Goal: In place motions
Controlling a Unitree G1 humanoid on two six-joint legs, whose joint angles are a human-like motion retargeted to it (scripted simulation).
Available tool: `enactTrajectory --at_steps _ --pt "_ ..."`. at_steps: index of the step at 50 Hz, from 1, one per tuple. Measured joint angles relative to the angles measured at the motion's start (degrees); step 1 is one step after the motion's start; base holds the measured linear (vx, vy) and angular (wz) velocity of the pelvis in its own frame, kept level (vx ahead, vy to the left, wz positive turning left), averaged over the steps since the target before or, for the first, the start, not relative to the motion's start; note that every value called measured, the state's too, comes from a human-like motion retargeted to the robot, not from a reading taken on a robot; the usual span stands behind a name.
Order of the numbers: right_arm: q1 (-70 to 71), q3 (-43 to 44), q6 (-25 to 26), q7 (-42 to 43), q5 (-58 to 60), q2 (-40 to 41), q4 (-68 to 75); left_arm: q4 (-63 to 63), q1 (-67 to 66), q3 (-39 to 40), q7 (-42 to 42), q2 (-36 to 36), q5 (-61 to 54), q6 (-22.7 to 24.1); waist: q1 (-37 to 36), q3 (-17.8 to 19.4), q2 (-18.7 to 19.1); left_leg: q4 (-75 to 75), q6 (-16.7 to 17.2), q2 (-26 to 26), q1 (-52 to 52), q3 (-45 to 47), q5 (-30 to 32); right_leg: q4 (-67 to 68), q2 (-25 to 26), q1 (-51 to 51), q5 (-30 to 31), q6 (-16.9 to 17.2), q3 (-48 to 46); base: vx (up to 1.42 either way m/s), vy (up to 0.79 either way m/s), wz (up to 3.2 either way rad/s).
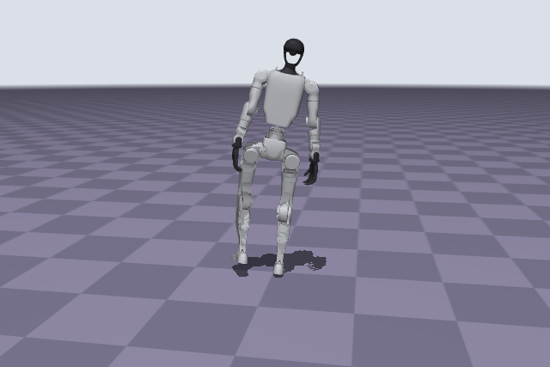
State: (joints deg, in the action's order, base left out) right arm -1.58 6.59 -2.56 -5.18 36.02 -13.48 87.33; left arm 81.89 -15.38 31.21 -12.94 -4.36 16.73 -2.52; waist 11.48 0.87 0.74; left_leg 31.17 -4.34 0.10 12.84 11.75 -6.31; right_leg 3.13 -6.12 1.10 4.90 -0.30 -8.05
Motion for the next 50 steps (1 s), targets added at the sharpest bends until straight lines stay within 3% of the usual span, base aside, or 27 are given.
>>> enactTrajectory --at_steps 2,5,8,11,15,18,20,27,33,38,41,42,43,45,47,50 --pt "0.6 -0.5 -0.4 0.5 0.6 -0.7 -0.3 -1.0 0.1 -0.5 -0.5 -0.1 0.6 0.5 -1.3 1.7 0.6 0.2 3.6 -0.3 4.4 -1.1 0.9 -0.2 0.5 0.4 0.3 -0.6 0.2 -0.22 -0.01 -0.03" --pt "1.4 -0.7 -0.4 1.2 1.2 -1.6 0.0 -2.8 0.0 -1.6 -0.8 -0.3 1.6 1.5 -4.4 4.6 2.7 -8.1 12.2 0.2 10.8 -4.9 3.6 0.1 2.8 0.9 0.6 -1.7 0.0 -0.21 -0.01 -0.16" --pt "1.9 -1.4 -0.3 0.7 0.5 -2.4 0.5 -4.8 -0.6 -3.1 -0.2 -0.6 1.8 1.8 -9.7 9.2 3.8 -17.5 18.7 3.9 17.2 -4.4 3.7 0.4 4.0 3.0 0.5 -2.5 1.1 -0.15 0.06 -0.43" --pt "2.9 -1.8 0.0 0.5 0.6 -2.9 0.7 -4.9 -0.3 -3.7 0.0 -0.6 1.2 1.7 -14.6 13.9 2.8 -20.4 19.3 3.4 25.8 -3.8 3.7 2.0 0.4 4.6 0.0 -1.4 2.3 -0.14 0.32 -0.37" --pt "4.7 -2.7 -0.2 -0.1 0.8 -2.1 -0.1 -2.3 0.0 -1.9 -0.7 0.0 0.0 0.8 -24.3 19.7 -1.6 -18.5 19.3 7.0 35.7 -3.9 2.0 8.6 -5.0 2.3 -2.5 -1.7 9.1 -0.18 0.1 -1.31" --pt "5.4 -3.3 -0.9 -1.1 0.4 -1.0 -1.6 0.8 -0.8 -0.2 -0.8 0.7 -1.1 0.1 -28.1 24.0 -5.5 -20.4 19.3 6.0 37.6 -8.7 2.1 12.2 -9.6 2.0 -3.9 -1.5 13.2 -0.03 0.07 -1.04" --pt "5.1 -3.7 -1.2 -2.2 0.2 0.0 -2.9 3.7 -1.5 0.8 -0.9 0.5 -1.2 -0.6 -29.2 24.9 -7.0 -21.3 19.3 6.7 38.0 -9.4 2.3 13.3 -10.7 2.0 -4.3 -1.5 14.4 0.11 0.05 -0.49" --pt "5.3 -5.5 -1.9 -3.4 -0.2 1.4 -4.2 6.2 -3.1 4.1 -1.5 2.3 -0.5 -1.7 -25.0 21.9 -7.1 -20.8 19.3 5.7 30.4 -8.5 0.9 12.5 -8.5 2.3 -4.3 -1.4 12.4 0.06 -0.08 0.19" --pt "0.4 -4.8 -2.5 -1.8 4.0 0.4 -4.1 4.2 -3.5 2.5 -0.8 2.0 0.4 -0.9 -19.2 12.0 -3.1 -9.6 19.3 5.9 20.6 -10.5 1.3 6.5 -0.1 1.7 -2.5 -4.4 5.7 0.14 -0.3 0.77" --pt "-1.8 -2.8 -0.8 1.4 4.6 -0.6 0.1 1.1 -1.2 1.7 -0.6 -0.1 0.7 -0.6 -12.9 6.0 -3.3 5.2 9.0 -1.5 12.5 -10.2 3.3 3.2 -0.5 0.2 -1.6 -3.8 0.5 0.07 0.0 1.03" --pt "-2.9 -1.6 0.5 3.0 4.2 -1.1 2.4 -0.9 -0.6 1.4 0.6 -1.1 0.0 0.2 -9.5 3.0 -3.0 2.3 3.3 -4.3 4.6 -10.4 6.7 1.5 -1.0 0.1 -1.5 -2.7 -2.1 0.13 0.11 0.94" --pt "-3.5 -1.2 0.8 3.5 4.1 -1.2 2.7 -1.5 -0.5 1.3 1.0 -1.4 -0.2 0.5 -8.4 1.9 -2.6 -1.2 3.2 -4.8 1.2 -10.7 6.9 0.9 -0.8 0.0 -1.5 -2.4 -3.0 0.16 0.12 0.96" --pt "-3.4 -0.6 1.2 3.8 4.1 -1.4 3.4 -1.6 0.2 1.2 1.2 -2.0 -0.5 0.4 -6.8 1.4 -1.3 -5.6 5.9 -4.8 -2.4 -11.9 3.8 0.9 0.2 0.2 -1.9 -2.2 -4.6 0.17 0.13 1.0" --pt "-3.9 0.2 1.4 4.1 4.1 -1.6 3.7 -2.0 0.8 1.3 1.3 -2.5 -0.8 0.3 -5.0 0.3 1.1 -16.0 6.6 -2.6 -8.3 -7.5 -0.9 0.3 2.5 0.4 -2.2 -1.7 -6.3 0.2 0.16 0.68" --pt "-4.4 0.9 1.3 3.9 3.8 -1.8 3.6 -2.1 1.4 1.3 1.0 -2.6 -1.0 0.3 -3.8 -0.5 3.0 -25.2 4.9 -2.3 -11.0 -8.4 0.5 -0.5 3.9 1.0 -2.3 -1.1 -7.4 0.19 0.13 0.52" --pt "-3.5 1.3 1.5 3.8 2.4 -1.5 3.6 -1.9 3.1 2.0 0.2 -2.4 -1.3 0.1 -0.1 -1.9 4.5 -30.8 7.7 -0.7 -11.0 -10.9 4.3 -1.4 4.1 0.5 -2.2 0.0 -10.2 0.06 0.16 0.82"
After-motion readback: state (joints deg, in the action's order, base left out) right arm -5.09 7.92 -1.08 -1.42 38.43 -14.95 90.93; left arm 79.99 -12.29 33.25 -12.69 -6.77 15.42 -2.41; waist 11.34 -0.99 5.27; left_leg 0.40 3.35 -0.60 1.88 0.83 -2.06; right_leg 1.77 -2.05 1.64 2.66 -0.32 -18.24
